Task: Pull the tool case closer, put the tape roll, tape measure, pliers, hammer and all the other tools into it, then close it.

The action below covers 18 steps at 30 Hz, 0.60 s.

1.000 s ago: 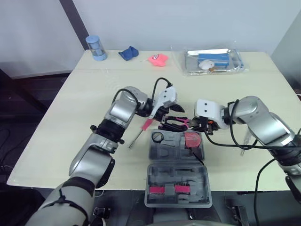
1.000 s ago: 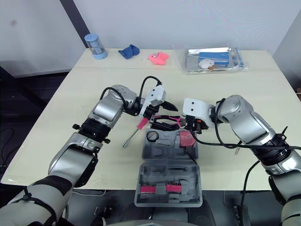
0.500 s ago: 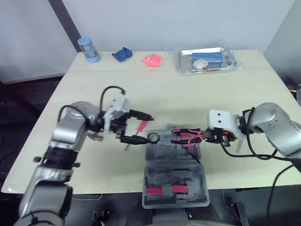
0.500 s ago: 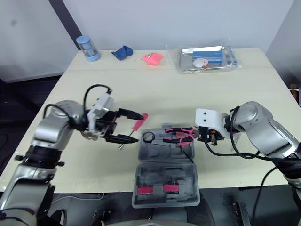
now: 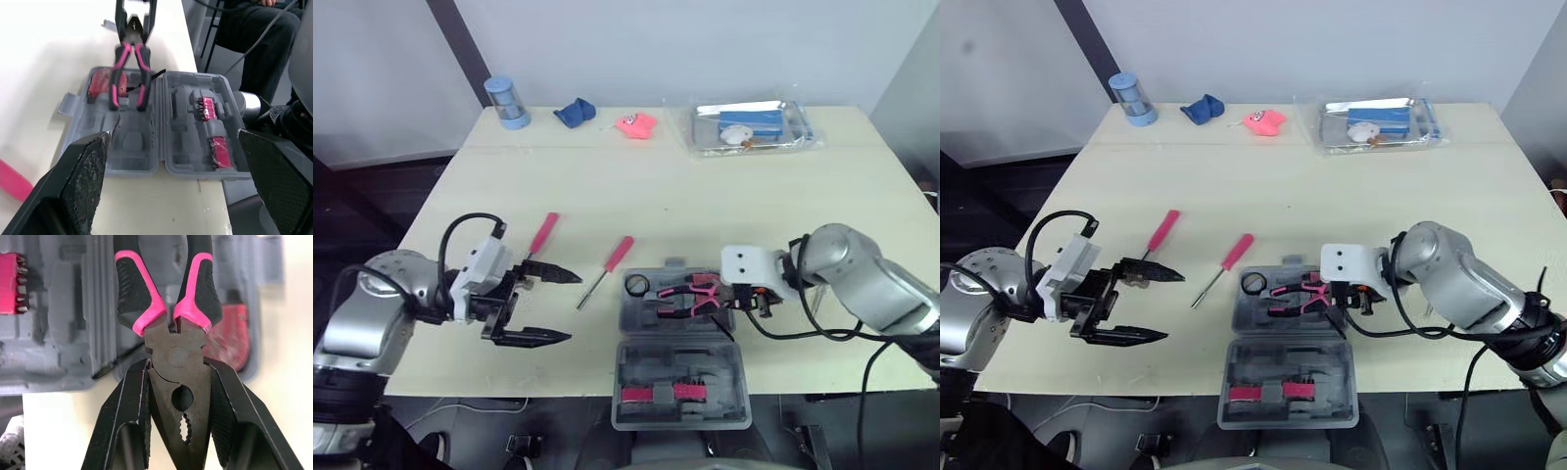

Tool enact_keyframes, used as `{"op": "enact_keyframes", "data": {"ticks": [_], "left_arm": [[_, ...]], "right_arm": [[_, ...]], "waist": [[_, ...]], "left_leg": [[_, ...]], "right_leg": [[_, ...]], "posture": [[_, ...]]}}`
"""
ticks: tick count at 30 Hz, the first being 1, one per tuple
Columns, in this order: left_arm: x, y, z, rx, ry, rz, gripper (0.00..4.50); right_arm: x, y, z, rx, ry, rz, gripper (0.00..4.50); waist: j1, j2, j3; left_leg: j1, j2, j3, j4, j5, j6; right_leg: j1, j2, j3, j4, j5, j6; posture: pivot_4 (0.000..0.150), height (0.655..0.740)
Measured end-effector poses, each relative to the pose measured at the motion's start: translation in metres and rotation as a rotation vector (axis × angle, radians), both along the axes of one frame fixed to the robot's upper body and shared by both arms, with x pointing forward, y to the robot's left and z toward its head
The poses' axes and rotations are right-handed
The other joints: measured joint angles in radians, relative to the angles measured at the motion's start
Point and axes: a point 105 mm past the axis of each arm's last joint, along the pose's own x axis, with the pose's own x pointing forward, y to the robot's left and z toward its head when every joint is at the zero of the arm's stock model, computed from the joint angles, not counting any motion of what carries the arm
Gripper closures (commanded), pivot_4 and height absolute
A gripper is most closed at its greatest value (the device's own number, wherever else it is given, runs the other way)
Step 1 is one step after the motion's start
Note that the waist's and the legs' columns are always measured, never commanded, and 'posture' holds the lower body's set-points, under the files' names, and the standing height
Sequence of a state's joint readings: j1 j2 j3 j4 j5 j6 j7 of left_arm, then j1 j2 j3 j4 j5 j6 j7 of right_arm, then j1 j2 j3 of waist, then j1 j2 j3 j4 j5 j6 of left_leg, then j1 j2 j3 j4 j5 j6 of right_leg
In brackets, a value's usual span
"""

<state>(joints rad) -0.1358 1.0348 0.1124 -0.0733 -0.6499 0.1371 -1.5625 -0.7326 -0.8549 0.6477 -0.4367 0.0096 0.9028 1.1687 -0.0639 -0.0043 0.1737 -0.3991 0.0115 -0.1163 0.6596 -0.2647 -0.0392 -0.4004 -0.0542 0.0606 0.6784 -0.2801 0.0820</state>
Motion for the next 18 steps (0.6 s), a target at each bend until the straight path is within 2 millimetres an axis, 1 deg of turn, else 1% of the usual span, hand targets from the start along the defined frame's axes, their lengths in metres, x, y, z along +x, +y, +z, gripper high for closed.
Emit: {"op": "enact_keyframes", "data": {"ticks": [1, 7, 12, 15, 18], "left_arm": [[-0.001, 0.003, -0.002, 0.005, 0.001, 0.006, 0.08], [-0.002, 0.012, -0.005, 0.027, -0.022, 0.020, 0.08], [-0.002, 0.013, -0.004, 0.028, -0.032, 0.020, 0.08], [-0.002, 0.014, -0.004, 0.027, -0.031, 0.021, 0.08], [-0.003, 0.014, -0.003, 0.027, -0.028, 0.021, 0.08]], "right_arm": [[0.000, 0.007, -0.002, -0.003, -0.007, 0.008, 3.51], [0.000, 0.026, -0.009, -0.042, -0.023, 0.014, 3.51], [0.000, 0.029, -0.017, -0.086, -0.025, 0.001, 3.51], [0.002, 0.037, -0.017, -0.090, -0.042, -0.001, 3.51], [0.002, 0.041, -0.020, -0.095, -0.041, -0.004, 3.51]], "waist": [[-0.002, 0.000, 0.000], [-0.003, 0.000, 0.000], [-0.003, 0.000, 0.000], [-0.008, 0.000, 0.000], [-0.007, 0.000, 0.000]], "left_leg": [[0.000, 0.000, 0.000, 0.000, 0.000, 0.000], [0.000, 0.000, 0.000, 0.000, 0.000, 0.000], [-0.001, 0.000, 0.000, 0.000, 0.000, 0.000], [0.000, 0.000, 0.000, -0.001, 0.000, 0.000], [0.000, 0.000, 0.000, -0.001, 0.000, 0.000]], "right_leg": [[-0.001, 0.000, 0.000, 0.000, 0.000, 0.000], [-0.001, 0.000, 0.000, 0.000, 0.000, 0.000], [-0.001, 0.000, 0.000, 0.000, 0.000, 0.000], [-0.002, 0.001, 0.000, 0.001, 0.000, 0.000], [-0.002, 0.001, 0.000, 0.001, 0.000, 0.000]], "posture": [[0.150, 0.7400], [0.150, 0.7400], [0.150, 0.7400], [0.150, 0.7400], [0.150, 0.7400]]}}
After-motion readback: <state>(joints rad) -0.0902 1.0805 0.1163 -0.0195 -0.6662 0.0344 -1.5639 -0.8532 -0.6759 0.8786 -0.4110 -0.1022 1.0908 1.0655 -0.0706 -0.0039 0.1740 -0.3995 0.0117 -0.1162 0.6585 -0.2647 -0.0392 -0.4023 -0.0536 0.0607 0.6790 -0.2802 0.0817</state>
